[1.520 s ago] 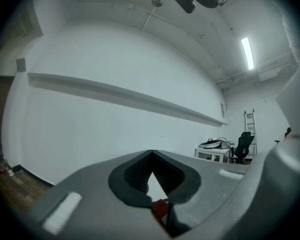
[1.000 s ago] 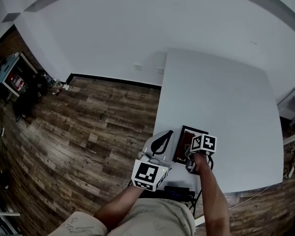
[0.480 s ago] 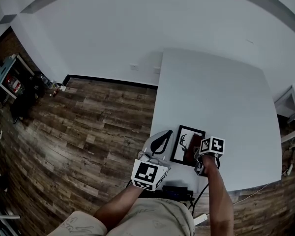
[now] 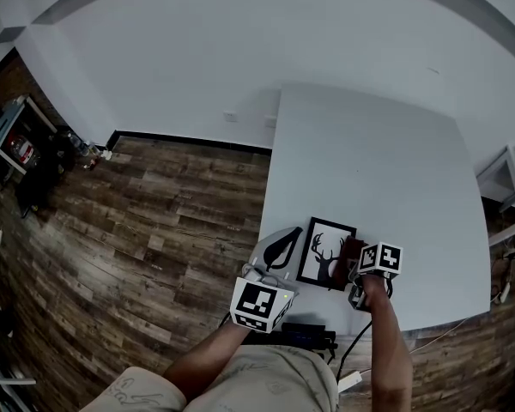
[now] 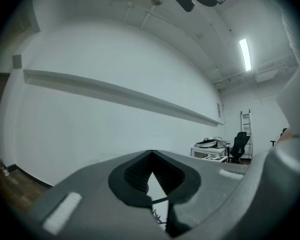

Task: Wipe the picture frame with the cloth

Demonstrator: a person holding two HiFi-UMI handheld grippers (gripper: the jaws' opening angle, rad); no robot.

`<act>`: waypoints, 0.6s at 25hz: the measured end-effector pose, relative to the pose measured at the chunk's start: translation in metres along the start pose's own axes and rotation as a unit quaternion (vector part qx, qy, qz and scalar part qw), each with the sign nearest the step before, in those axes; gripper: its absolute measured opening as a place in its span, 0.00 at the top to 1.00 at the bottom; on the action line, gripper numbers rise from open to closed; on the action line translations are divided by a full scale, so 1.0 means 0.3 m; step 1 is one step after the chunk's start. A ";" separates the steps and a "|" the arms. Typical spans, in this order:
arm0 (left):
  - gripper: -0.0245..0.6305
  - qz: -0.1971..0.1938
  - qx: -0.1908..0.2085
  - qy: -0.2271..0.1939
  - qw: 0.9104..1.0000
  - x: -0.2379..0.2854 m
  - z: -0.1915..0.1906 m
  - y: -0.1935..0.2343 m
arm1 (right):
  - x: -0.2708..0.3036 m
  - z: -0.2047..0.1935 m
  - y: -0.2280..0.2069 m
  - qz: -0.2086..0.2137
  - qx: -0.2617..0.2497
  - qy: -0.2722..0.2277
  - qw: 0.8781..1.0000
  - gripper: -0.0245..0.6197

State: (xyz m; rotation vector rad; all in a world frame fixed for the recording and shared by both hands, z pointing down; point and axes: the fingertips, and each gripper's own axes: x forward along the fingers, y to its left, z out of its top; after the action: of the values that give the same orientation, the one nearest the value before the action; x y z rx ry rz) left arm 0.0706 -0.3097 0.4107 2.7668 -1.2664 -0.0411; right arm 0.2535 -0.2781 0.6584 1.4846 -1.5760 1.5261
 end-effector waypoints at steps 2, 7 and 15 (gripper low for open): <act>0.96 -0.002 0.001 0.001 1.000 0.001 0.000 -0.004 | -0.001 -0.002 0.000 0.001 0.002 0.000 1.000 0.87; 0.96 -0.001 0.003 -0.001 1.000 -0.004 0.008 0.002 | -0.038 0.003 0.072 0.031 -0.011 -0.012 0.999 0.87; 0.96 0.011 0.006 0.004 1.000 -0.022 -0.005 0.018 | -0.052 -0.030 0.351 0.118 -0.054 -0.014 0.991 0.87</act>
State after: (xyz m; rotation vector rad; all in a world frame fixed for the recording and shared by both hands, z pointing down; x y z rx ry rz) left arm 0.0624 -0.3081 0.4127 2.7598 -1.2995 -0.0209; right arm 0.1604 -0.2870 0.6067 1.3046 -1.8751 1.5225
